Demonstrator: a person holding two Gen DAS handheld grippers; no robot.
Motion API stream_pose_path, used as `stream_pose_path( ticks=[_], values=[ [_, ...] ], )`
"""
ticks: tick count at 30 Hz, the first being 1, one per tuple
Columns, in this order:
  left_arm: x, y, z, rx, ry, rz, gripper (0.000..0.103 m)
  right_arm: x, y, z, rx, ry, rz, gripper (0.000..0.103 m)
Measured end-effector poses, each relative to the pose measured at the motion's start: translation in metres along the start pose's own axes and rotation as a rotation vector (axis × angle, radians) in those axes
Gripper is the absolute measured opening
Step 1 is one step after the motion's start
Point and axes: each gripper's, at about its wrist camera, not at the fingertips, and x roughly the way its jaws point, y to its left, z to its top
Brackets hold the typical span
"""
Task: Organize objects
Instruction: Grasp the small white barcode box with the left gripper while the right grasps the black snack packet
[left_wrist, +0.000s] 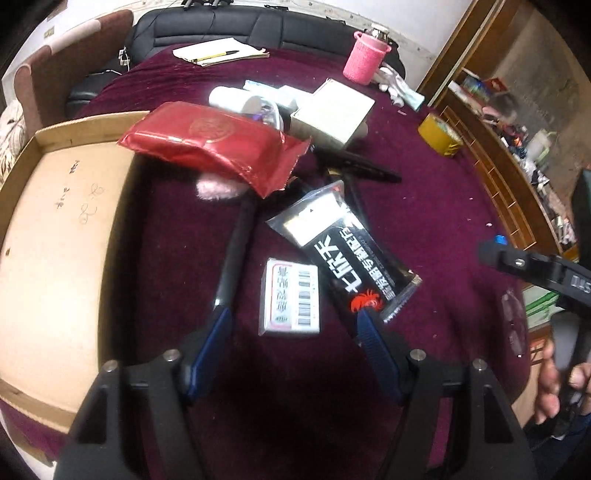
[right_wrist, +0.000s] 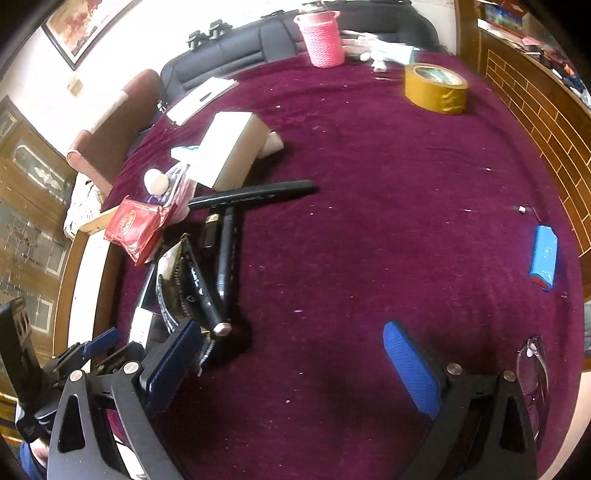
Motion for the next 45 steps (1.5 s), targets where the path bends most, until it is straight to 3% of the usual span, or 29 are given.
stream_pose_path(
  ticks=[7,15,19,27,37,45],
  values=[
    [0.018,-0.007,0.011,0.014,0.042,0.025,0.064,-0.004,-0.009,0.002,0.012,-0.012,-0.013,0.101],
    [0.045,-0.009,0.016,0.040,0.097,0.054,0.044,-0.003,0.002,0.004,-0.042,-0.013,-0.010,0.101],
    [0.046,-0.012,0.013,0.080,0.081,0.101,0.033,-0.002,0.014,0.003,-0.094,-0.019,-0.012,0.101],
    [0.033,-0.006,-0.008,0.047,0.039,0.077,0.033,0.008,0.046,-0.005,-0.208,0.007,-0.016,0.101],
    [-0.001,0.002,-0.017,0.047,-0.071,0.179,0.033,0.027,0.085,-0.014,-0.323,0.039,-0.039,0.101],
    [-0.017,0.019,-0.026,0.011,-0.114,0.230,0.033,0.046,0.119,-0.019,-0.450,0.055,-0.090,0.101]
  ],
)
